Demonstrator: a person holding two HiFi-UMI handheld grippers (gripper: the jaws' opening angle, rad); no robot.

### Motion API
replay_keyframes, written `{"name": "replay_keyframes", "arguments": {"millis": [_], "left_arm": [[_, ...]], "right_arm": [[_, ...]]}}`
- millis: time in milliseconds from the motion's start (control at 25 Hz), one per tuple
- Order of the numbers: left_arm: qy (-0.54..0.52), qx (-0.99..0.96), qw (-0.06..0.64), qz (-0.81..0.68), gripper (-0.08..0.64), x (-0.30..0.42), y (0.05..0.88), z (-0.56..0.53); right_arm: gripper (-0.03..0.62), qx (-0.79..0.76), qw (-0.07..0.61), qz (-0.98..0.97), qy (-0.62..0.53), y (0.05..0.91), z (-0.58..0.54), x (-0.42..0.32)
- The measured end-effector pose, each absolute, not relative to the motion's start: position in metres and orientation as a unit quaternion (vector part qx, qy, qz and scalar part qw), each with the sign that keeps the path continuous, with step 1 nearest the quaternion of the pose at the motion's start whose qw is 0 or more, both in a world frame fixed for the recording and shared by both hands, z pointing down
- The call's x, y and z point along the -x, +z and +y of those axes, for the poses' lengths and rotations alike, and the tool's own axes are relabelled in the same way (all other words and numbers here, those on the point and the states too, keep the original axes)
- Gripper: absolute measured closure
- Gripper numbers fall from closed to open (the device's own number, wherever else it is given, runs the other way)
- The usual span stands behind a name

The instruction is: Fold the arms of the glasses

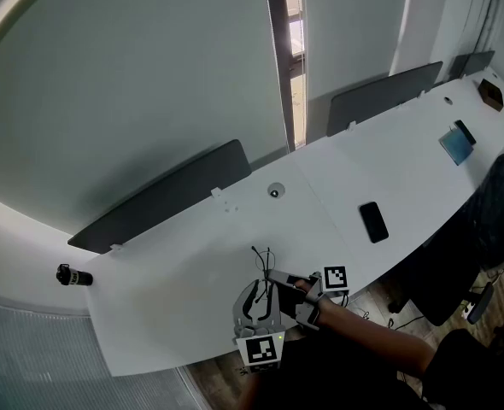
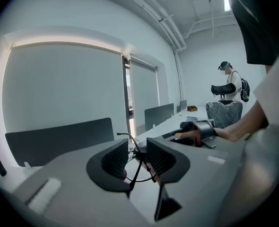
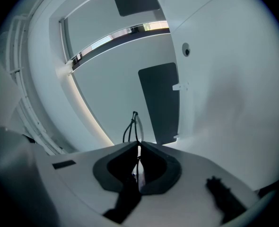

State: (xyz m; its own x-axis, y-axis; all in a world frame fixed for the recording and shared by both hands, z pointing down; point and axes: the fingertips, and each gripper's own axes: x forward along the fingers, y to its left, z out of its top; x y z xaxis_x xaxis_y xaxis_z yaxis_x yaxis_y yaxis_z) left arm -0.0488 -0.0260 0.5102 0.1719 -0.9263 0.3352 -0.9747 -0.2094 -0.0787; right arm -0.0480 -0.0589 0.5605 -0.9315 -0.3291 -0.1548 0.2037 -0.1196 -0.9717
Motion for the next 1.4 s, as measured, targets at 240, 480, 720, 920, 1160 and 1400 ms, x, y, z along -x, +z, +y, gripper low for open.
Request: {"name": "replay_keyframes", "arguments": {"millis": [240,480,720,920,1160,1400], "left_arm": [[0.183,-0.753,0.069,-0.629,0.437,0.053,0.516,-0.028],[0.193,-0.752,0.066,-0.627,0.478,0.05,0.516,-0.03],[0.195,-0.755,0.073,-0.622,0.506,0.047,0.522,-0.031],[0.188,-0.754,0.069,-0.626,0.528,0.047,0.516,-0.031],[0.175,-0.751,0.058,-0.634,0.529,0.048,0.508,-0.029],[0.15,-0.749,0.012,-0.645,0.532,0.048,0.482,-0.019]], "right_arm": [[0.571,0.05,0.167,0.644,-0.745,0.563,-0.057,0.05],[0.571,0.055,0.149,0.654,-0.74,0.564,-0.056,0.052],[0.571,0.058,0.145,0.657,-0.738,0.565,-0.056,0.05],[0.571,0.06,0.148,0.658,-0.736,0.565,-0.057,0.049],[0.571,0.061,0.153,0.658,-0.735,0.566,-0.06,0.047],[0.571,0.073,0.174,0.651,-0.735,0.564,-0.07,0.04]]}}
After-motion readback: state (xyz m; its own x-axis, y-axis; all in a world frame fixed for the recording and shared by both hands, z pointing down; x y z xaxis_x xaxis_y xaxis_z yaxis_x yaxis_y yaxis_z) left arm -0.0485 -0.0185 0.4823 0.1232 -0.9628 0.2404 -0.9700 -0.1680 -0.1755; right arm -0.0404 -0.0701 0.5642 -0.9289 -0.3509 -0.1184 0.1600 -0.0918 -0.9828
